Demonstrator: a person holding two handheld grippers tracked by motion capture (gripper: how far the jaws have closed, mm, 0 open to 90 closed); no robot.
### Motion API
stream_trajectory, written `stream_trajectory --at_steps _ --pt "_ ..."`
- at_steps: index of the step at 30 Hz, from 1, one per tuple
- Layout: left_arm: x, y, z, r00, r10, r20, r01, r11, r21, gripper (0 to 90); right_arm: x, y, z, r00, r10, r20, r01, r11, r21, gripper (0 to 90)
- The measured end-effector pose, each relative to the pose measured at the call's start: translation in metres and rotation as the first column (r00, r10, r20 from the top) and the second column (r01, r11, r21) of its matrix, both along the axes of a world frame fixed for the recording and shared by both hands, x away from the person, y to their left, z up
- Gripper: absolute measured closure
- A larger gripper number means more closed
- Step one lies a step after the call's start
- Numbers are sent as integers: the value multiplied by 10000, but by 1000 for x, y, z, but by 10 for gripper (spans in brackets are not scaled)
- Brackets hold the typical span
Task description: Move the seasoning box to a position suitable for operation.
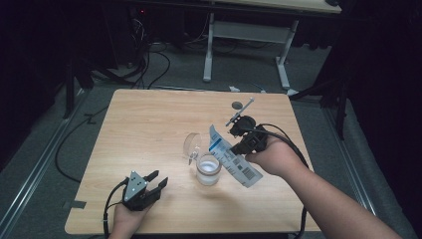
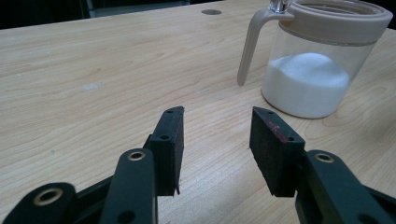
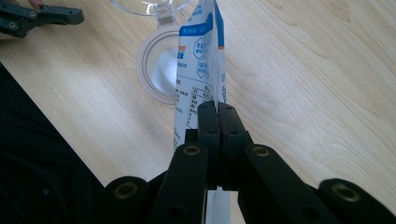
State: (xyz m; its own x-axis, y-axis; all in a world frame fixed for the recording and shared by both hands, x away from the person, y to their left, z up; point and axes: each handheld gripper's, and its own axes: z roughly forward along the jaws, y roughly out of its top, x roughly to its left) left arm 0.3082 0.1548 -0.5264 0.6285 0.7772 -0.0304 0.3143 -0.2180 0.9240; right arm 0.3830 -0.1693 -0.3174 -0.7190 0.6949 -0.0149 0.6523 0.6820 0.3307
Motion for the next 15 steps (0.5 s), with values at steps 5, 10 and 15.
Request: stream_trajectory --at_steps 5,10,15 --pt "0 0 0 10000 -7 30 8 10000 -47 553 2 -8 -1 9996 -288 32 288 9995 -116 900" --pt "0 1 0 10000 13 28 -13 10000 -81 551 6 -23 -5 9972 -744 121 746 9970 -193 900" --pt "0 1 1 10000 -34 15 34 10000 -60 548 12 -40 -14 9950 -975 208 981 9947 -296 900"
